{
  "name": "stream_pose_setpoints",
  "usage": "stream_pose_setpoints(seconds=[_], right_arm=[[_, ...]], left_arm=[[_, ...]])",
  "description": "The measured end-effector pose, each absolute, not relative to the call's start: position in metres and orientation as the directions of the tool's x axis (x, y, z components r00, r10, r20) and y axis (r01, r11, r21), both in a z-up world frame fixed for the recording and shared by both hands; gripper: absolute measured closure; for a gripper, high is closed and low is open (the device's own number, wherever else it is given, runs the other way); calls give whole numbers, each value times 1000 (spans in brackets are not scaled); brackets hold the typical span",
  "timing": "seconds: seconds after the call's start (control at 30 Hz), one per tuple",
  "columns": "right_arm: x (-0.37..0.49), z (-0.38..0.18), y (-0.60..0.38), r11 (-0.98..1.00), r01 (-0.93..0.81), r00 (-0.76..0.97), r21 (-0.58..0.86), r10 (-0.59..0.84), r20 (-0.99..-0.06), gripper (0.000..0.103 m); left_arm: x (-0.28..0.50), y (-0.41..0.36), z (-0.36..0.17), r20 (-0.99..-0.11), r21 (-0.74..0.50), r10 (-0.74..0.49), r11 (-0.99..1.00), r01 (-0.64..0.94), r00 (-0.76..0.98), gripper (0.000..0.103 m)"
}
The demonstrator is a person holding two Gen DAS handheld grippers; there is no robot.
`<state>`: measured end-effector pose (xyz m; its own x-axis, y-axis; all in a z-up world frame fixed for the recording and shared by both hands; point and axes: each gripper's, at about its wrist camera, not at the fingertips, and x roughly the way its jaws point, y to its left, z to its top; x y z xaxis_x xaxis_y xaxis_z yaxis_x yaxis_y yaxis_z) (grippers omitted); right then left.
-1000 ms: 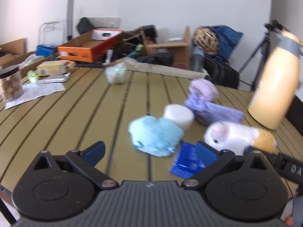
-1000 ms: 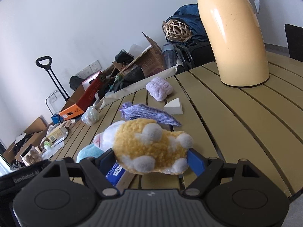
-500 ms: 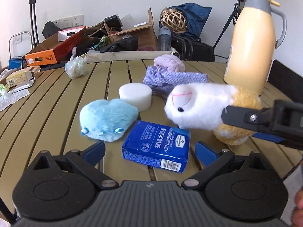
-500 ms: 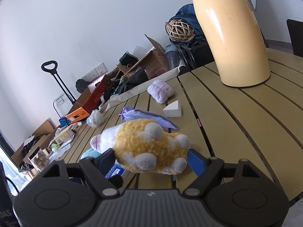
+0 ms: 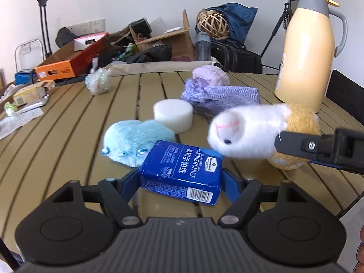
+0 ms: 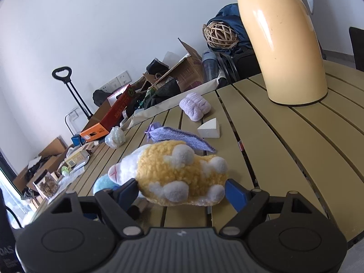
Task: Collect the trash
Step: 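Close the left gripper on the blue tissue box while the right holds the yellow plush, then lift the blue tissue box and yellow plush off the table with both grippers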
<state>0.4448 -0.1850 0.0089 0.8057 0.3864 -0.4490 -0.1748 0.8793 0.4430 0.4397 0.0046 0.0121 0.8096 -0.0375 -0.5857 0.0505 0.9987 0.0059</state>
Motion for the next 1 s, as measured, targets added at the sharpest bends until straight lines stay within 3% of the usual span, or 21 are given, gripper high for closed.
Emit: stream_pose_setpoints(seconds=[0.2,0.43,1.0], right_arm=[[437,17,-168,935,-200,823,294,323,-467,3],[432,18,-149,952,-252,821,174,306,-482,1],[440,10,-134,949,-274,821,154,314,-476,0]], left_arm=[[429,24,22,-573,19,7,1000,5,819,27],[418,42,28,-568,25,36,999,-26,822,27],[408,62,29,-564,19,60,998,-60,823,27]])
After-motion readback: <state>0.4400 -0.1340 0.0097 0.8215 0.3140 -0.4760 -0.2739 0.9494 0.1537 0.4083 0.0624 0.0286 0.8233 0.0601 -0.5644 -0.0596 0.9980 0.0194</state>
